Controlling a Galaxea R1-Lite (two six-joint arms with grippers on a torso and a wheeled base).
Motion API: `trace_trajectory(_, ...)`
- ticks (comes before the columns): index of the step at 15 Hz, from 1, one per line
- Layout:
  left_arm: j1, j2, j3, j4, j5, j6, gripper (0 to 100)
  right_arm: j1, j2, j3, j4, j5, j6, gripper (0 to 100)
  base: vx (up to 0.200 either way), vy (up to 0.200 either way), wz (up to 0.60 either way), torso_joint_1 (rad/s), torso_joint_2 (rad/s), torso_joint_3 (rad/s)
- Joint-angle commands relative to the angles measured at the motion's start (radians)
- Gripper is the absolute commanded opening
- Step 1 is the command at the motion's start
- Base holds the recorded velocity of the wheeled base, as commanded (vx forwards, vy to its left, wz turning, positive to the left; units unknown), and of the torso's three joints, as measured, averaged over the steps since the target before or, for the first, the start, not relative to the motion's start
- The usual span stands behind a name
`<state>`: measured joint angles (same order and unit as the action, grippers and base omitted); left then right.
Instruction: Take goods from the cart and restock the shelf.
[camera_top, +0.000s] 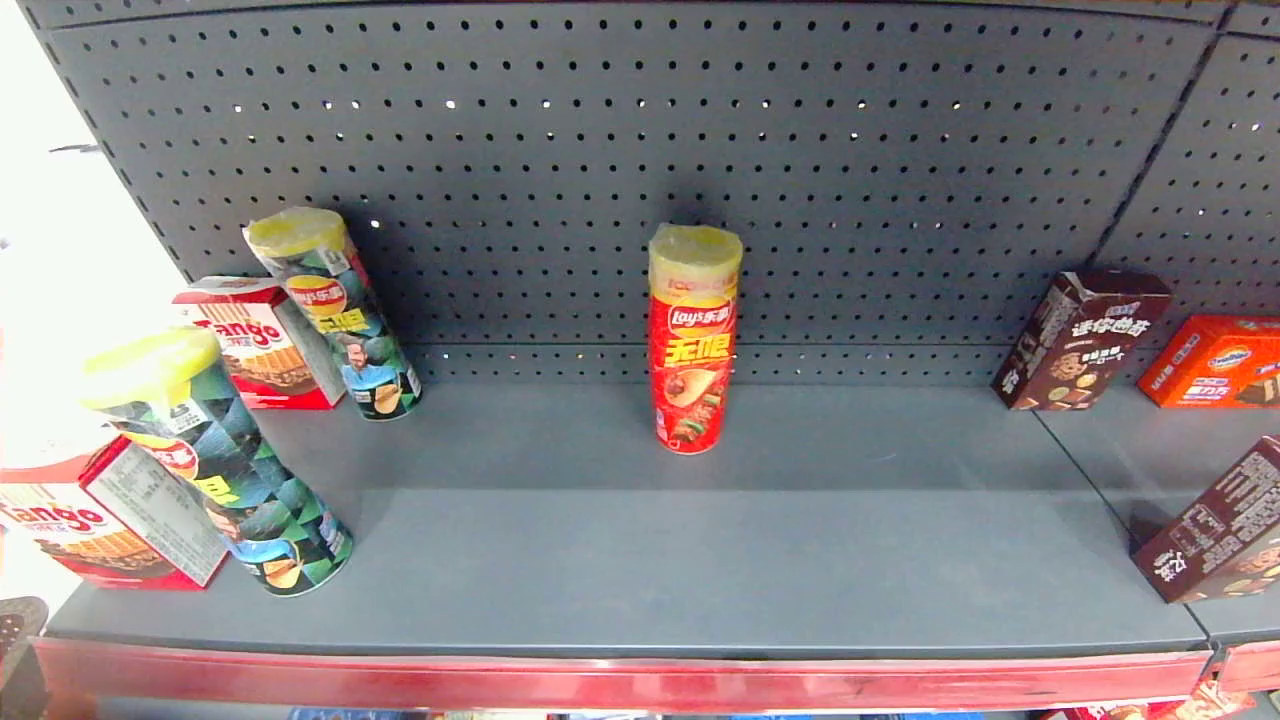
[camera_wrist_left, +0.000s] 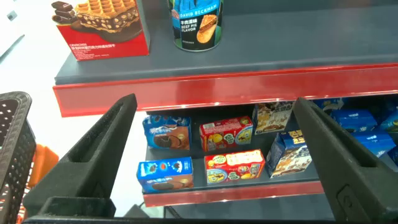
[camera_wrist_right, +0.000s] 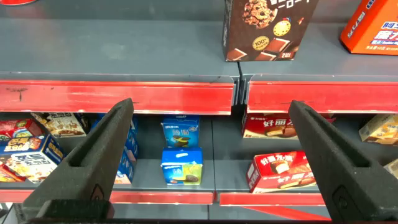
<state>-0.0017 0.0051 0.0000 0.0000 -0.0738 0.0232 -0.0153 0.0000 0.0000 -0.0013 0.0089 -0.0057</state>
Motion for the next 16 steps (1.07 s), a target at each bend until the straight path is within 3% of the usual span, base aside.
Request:
trace_trajectory(1,0.000,-0.001,0.000,0.000,-0.001,0.000,100,0.000,0.002,0.000,0.000,0.000,0.000,100,0.000,0.000,0.00,0.000,0.00,0.000)
trace_trajectory(7,0.000,0.001,0.000,0.000,-0.001,0.000,100,0.000,0.002,0.000,-0.002,0.000,0.000,100,0.000,0.000,0.00,0.000,0.00,0.000)
trace_trajectory(16,0.000,-0.001,0.000,0.000,-0.001,0.006,100,0.000,0.002,0.000,0.000,0.000,0.000,100,0.000,0.000,0.60,0.006,0.00,0.003)
